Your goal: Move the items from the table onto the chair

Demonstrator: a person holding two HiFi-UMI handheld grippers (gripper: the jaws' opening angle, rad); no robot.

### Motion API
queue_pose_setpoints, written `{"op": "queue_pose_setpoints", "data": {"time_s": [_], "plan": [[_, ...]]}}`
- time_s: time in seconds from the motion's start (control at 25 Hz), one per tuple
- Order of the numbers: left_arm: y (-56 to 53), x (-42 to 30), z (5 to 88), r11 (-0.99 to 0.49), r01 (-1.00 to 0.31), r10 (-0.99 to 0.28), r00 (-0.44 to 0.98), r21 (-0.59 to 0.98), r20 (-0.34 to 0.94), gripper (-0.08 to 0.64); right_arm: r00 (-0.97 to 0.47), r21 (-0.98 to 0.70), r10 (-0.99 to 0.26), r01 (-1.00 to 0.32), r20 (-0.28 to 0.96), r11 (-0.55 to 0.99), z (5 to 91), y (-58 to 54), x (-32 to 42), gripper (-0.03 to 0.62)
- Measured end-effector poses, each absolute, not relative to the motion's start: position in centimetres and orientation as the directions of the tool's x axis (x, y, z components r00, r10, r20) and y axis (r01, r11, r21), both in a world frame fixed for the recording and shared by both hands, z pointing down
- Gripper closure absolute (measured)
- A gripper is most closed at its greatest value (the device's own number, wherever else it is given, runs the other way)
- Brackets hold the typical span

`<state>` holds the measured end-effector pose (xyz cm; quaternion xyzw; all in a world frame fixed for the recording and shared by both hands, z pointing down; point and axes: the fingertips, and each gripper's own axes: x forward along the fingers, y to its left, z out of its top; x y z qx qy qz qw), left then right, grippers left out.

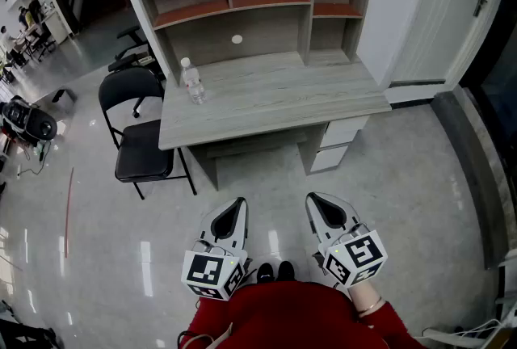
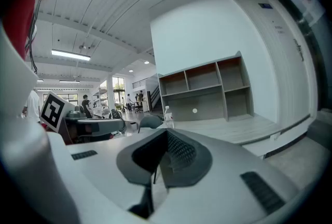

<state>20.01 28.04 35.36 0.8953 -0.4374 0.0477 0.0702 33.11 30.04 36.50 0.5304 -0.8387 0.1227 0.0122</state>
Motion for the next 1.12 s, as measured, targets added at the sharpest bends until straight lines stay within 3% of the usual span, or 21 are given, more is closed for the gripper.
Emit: {"op": "queue_pose_setpoints", "data": {"time_s": [0.6, 1.12], "plan": [[27.0, 21.2, 36.0, -0.586, -0.805, -0.786, 0.593, 0.095, 0.177, 0.552, -0.45, -0.254, -0.876, -0.88, 0.174, 0.402, 37.8, 28.9, 35.1, 0.581], [19.0, 16.5, 35.5, -0.457, -0.888, -0.872, 0.457, 0.043, 0.175, 0.552, -0.544, -0.271, -0.819, -0.829, 0.183, 0.49, 38.8, 22.0, 33.3, 0.58]]}}
